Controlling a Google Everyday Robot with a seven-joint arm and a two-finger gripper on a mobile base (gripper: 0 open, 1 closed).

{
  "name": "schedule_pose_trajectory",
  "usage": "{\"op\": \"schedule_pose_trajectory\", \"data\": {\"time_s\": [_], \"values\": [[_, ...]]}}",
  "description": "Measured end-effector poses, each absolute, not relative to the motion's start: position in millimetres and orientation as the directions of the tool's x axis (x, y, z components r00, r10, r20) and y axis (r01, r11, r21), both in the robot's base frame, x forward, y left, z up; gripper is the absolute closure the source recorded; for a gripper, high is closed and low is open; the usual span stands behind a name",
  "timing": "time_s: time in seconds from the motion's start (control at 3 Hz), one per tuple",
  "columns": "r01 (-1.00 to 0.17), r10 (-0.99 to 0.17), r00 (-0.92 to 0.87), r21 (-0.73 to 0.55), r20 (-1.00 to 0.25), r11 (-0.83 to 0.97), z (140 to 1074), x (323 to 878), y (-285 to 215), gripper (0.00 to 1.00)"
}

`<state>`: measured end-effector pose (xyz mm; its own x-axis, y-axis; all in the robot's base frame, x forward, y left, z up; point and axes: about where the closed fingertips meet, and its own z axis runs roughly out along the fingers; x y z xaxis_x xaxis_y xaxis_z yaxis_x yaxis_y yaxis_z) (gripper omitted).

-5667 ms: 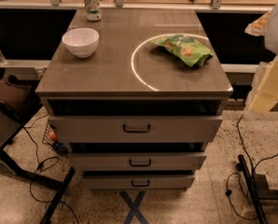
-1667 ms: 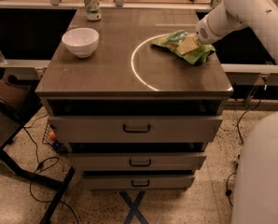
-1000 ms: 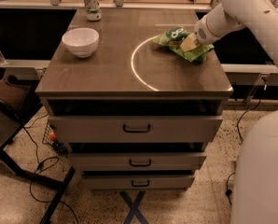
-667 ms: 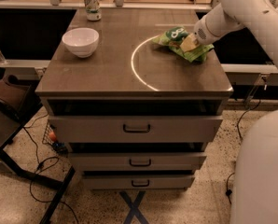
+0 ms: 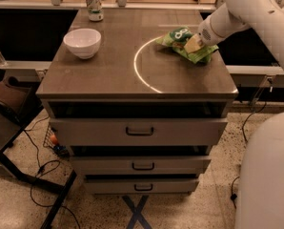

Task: Place green rice chip bag into white bowl

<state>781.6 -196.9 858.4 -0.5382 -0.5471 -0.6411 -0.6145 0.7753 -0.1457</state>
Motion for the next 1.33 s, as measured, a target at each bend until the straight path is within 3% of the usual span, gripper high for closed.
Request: {"op": "schedule_pose_trajectory", "data": {"time_s": [1.0, 1.33], "values": [[-0.615, -0.547, -0.538, -0.146, -0.641, 0.775, 859.1, 781.5, -196.7, 1.0], [-0.612, -0.57, -0.481, -0.21, -0.666, 0.762, 928.9, 778.1, -178.3, 1.0]]}}
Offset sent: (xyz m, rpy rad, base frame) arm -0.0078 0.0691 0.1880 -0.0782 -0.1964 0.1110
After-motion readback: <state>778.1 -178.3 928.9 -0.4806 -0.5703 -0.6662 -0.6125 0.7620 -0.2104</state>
